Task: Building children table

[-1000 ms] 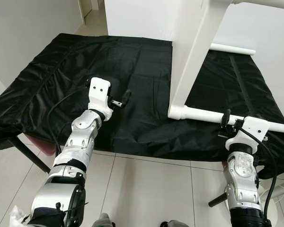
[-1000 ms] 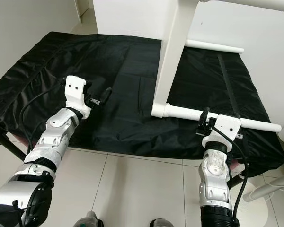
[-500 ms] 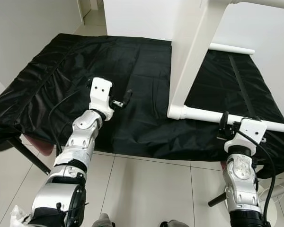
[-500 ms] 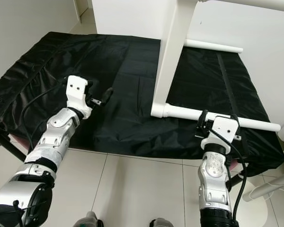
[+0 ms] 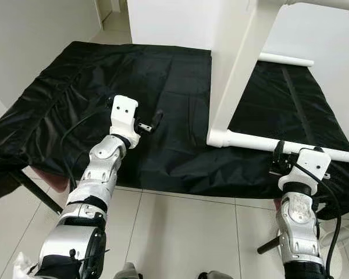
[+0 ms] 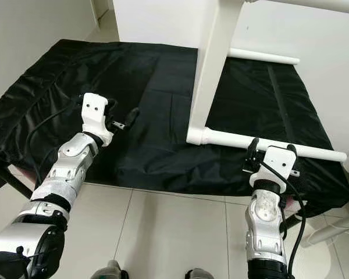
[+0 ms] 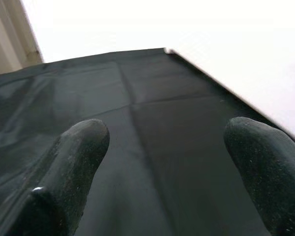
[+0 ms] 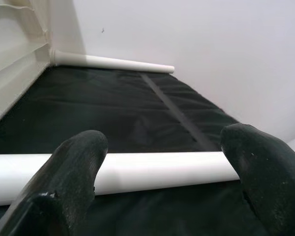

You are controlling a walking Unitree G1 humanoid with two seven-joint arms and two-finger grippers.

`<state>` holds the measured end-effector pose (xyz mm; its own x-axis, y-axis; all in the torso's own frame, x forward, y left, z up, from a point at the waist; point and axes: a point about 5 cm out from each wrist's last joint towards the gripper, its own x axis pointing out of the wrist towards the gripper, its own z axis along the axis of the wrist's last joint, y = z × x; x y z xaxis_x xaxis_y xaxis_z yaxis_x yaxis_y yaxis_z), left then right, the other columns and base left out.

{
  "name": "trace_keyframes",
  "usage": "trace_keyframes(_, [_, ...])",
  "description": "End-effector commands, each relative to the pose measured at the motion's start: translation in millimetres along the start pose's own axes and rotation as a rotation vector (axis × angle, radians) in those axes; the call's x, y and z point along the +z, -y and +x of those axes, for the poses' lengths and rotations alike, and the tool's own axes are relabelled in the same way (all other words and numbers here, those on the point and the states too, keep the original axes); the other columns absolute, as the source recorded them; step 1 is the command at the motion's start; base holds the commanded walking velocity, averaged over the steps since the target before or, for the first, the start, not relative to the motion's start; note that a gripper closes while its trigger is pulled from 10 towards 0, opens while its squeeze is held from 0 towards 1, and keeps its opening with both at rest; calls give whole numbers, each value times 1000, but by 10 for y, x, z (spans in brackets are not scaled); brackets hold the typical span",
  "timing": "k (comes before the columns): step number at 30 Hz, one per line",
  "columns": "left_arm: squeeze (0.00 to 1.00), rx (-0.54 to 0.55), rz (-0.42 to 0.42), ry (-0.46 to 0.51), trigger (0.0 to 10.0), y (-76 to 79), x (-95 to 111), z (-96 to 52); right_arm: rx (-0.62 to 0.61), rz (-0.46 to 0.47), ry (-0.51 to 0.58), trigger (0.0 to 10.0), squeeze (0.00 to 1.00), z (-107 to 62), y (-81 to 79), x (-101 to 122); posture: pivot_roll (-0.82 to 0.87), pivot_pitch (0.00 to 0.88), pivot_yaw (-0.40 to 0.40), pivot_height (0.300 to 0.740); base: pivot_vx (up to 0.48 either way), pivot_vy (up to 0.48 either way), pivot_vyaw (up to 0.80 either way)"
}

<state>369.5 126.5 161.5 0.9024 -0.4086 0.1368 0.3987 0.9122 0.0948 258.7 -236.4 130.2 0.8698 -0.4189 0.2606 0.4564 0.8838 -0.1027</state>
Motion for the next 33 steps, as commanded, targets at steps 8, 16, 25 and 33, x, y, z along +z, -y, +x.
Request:
trace_keyframes(8, [0, 42, -1, -28, 10000, -37, -53, -24, -3, -1, -1, 10000, 0, -26, -14, -8, 21, 0, 40, 740, 0, 345, 0])
trace_keyframes(16, [0, 42, -5, -29, 10000, -31, -53, -20, -4, -7, -3, 10000, 0, -30, -10, -17, 19, 0, 39, 740, 0, 354, 0])
trace_keyframes(25, [0, 44, -8, -30, 10000, -30, -53, -17, -3, -12, -4, 10000, 0, -30, -13, -22, 20, 0, 37, 740, 0, 355, 0])
trace_keyframes(33, [0, 37, -8, -34, 10000, -20, -63, -17, 0, -16, -7, 10000, 0, -45, -16, -31, 17, 0, 37, 740, 0, 352, 0])
